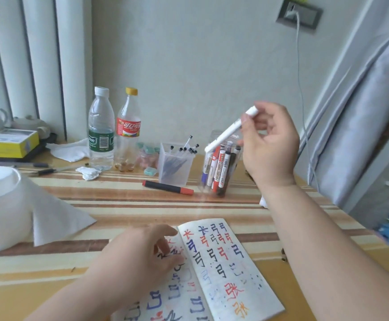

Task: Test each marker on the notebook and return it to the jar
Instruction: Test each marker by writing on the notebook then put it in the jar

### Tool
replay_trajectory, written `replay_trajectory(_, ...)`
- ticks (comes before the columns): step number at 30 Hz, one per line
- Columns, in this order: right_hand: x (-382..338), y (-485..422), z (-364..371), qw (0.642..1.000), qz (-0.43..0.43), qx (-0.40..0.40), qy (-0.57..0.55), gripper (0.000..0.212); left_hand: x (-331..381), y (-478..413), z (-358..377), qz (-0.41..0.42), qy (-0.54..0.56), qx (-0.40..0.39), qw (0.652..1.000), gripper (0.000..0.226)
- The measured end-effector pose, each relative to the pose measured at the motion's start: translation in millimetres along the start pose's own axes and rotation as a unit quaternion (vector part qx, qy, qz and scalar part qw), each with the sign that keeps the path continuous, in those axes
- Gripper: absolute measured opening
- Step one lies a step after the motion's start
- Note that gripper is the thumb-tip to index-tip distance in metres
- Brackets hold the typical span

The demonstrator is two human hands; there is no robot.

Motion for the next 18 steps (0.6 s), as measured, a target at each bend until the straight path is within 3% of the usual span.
replay_trajectory(4, 40, -33, 13, 0.994, -0.041, 0.052, 0.082, 0.016, -1, -4, 4, 0.002, -0.002, -0.007, 1.0, 0.036)
replay_trajectory(13, 94, -33, 28, 0.97, 0.077, -0.074, 0.217, 0.021, 2, -5, 3, 0.015, -0.009, -0.004, 1.0, 0.031)
replay_trajectory(15, 100, -30, 30, 0.944, 0.118, -0.146, 0.273, 0.021, 2, -4, 3, 0.02, -0.008, 0.0, 1.0, 0.033)
replay_trajectory(18, 101, -19, 34, 0.879, 0.155, -0.261, 0.369, 0.046, 2, -4, 3, 0.026, -0.007, 0.001, 1.0, 0.035)
Point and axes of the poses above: each hand's wrist, its own y-axis away from the middle knuckle, its own z-axis out of the palm, x = y × z, the point moved 1 cm from there along -y, towards the middle knuckle, and after that the axes turned 6 degrees about -z, right-handed, at the moved point
